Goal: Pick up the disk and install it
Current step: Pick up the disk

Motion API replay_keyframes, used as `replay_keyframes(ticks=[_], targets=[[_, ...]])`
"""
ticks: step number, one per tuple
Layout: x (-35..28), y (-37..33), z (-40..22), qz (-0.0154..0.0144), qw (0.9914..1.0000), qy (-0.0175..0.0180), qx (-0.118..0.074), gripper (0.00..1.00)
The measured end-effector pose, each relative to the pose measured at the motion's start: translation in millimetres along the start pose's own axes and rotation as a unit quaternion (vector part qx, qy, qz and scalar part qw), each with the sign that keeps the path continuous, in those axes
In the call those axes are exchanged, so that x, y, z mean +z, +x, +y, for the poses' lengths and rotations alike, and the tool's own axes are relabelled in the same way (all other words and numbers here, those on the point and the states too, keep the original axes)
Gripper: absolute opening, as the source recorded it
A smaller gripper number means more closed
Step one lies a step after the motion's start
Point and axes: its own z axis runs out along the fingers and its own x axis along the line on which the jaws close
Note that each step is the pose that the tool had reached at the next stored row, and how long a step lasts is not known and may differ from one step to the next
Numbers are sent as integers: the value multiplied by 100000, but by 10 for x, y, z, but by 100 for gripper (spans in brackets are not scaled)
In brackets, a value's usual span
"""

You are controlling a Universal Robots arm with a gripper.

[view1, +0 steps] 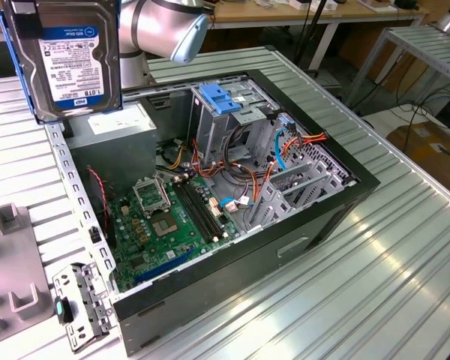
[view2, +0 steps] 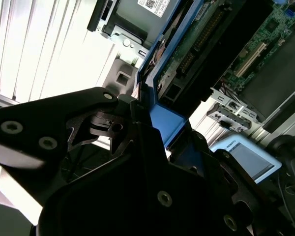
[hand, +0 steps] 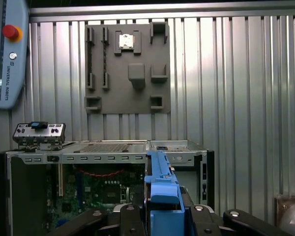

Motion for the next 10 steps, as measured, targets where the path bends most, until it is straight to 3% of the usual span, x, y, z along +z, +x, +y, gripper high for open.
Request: replay_keyframes(ticks=[6,10], targets=[[1,10,-6,-7,100000,4,-9,37],[3,94,-17,4,100000,7,2,37]])
